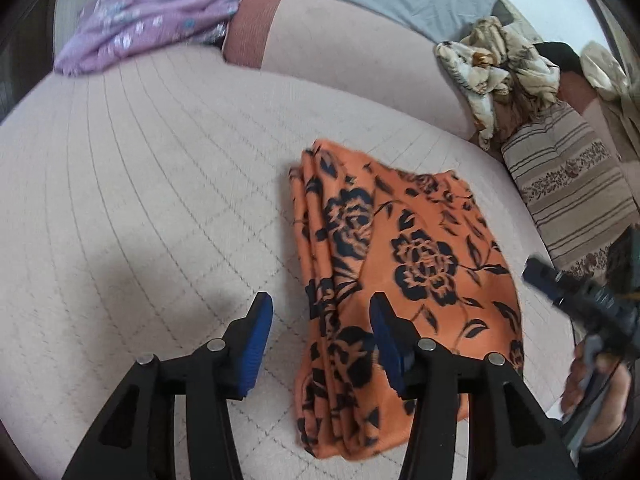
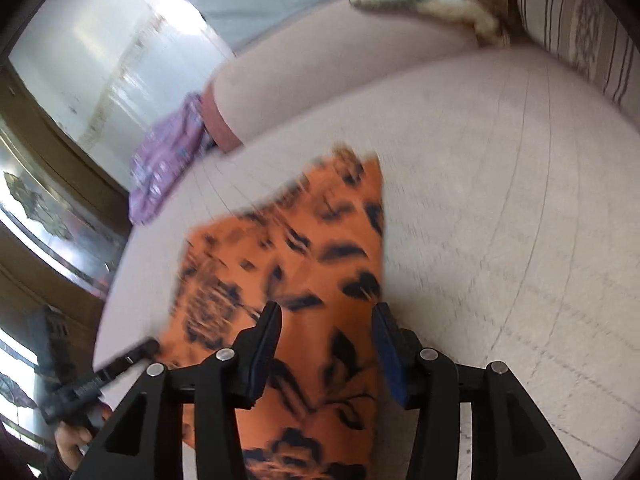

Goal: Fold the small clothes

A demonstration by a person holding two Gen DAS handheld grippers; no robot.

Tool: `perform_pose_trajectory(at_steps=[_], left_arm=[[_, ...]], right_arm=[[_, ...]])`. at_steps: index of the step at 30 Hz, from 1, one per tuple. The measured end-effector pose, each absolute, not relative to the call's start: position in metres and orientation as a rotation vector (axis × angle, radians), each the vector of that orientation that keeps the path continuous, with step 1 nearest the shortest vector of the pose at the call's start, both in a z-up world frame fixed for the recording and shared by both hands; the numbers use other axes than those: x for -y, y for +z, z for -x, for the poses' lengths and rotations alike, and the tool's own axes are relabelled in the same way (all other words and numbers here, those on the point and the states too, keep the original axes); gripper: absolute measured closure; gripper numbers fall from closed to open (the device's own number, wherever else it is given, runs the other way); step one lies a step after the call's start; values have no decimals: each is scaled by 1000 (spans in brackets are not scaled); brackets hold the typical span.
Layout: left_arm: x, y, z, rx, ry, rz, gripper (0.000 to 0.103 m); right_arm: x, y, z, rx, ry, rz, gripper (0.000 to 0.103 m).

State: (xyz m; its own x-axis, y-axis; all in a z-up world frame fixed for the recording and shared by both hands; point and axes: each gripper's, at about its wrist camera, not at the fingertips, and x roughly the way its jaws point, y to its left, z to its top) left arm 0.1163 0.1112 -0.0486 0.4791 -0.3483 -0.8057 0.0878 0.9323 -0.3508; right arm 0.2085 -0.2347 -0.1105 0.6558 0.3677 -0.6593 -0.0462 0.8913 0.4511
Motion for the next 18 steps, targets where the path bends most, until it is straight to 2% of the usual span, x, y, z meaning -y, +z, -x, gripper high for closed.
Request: perform_pose_trajectory(at_steps=[1,4,6,9,14,15,18], left_arm=[[-112,-44,-113,-1025,-273,266,51],[-104,-43,-107,-1024,-246,194,38],[-101,-53,-104,-1057,-218,138,38],[-105,-58,-97,-1098,-182,94,38],[-121,-39,-82,-1040,-150,86,32],[-122,-36,-81,-1034,-151,89,31],[-126,-30,-74,-1028,-151,92,30]], right_arm=[[232,-101,-203,-797,256,-427,46],[215,-78,-200,-748,348,-435,31],[196,-86,-208,-791,409,-429,29],[193,-125,-225,-955,331,-477,30],[179,-93,-204,-833,344,-437,29],[178,-92,-201,-827,344,-424,26],[175,-117,-213,-941,328,-428,23]])
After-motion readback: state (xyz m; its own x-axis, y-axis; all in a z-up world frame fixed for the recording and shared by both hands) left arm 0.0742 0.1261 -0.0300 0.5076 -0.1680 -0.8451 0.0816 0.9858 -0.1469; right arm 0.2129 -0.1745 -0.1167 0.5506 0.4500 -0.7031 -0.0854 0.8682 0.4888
